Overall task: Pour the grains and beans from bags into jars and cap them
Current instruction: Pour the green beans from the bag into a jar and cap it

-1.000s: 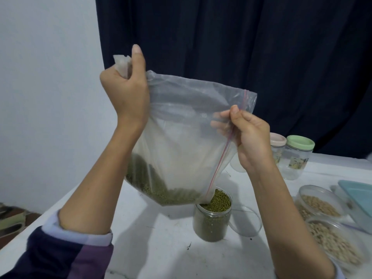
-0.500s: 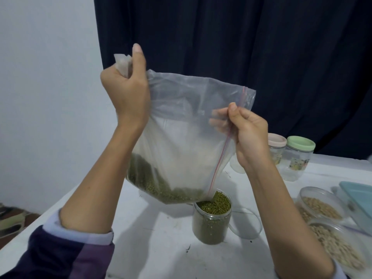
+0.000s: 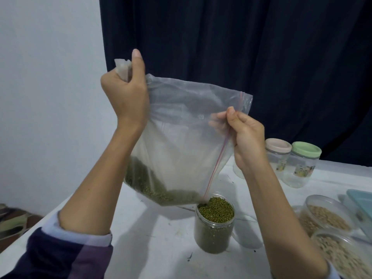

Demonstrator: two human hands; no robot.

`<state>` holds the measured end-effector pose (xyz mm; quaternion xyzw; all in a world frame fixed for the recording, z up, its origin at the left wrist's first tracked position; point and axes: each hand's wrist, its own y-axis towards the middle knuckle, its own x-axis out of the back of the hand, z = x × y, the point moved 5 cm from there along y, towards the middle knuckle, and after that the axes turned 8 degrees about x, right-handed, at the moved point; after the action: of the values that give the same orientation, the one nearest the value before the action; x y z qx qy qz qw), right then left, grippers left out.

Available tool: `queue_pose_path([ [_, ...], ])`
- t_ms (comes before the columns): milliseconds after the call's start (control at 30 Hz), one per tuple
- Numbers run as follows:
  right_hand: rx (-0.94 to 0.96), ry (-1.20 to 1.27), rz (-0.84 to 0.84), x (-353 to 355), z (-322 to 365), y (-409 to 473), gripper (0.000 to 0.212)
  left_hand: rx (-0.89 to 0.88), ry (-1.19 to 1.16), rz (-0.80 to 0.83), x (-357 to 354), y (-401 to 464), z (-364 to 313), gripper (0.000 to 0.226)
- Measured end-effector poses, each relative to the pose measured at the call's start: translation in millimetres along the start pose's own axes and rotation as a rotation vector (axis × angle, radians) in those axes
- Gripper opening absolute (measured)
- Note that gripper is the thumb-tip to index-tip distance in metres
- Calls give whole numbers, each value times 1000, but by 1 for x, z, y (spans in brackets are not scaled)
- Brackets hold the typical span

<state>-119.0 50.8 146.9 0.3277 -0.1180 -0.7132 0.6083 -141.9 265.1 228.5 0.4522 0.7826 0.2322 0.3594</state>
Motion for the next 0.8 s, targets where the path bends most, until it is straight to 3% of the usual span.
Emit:
queue_pose_path([
  [800,-3,-6,37,2,3,-2,24,-23,-15,-14,-3,-3,0,59],
])
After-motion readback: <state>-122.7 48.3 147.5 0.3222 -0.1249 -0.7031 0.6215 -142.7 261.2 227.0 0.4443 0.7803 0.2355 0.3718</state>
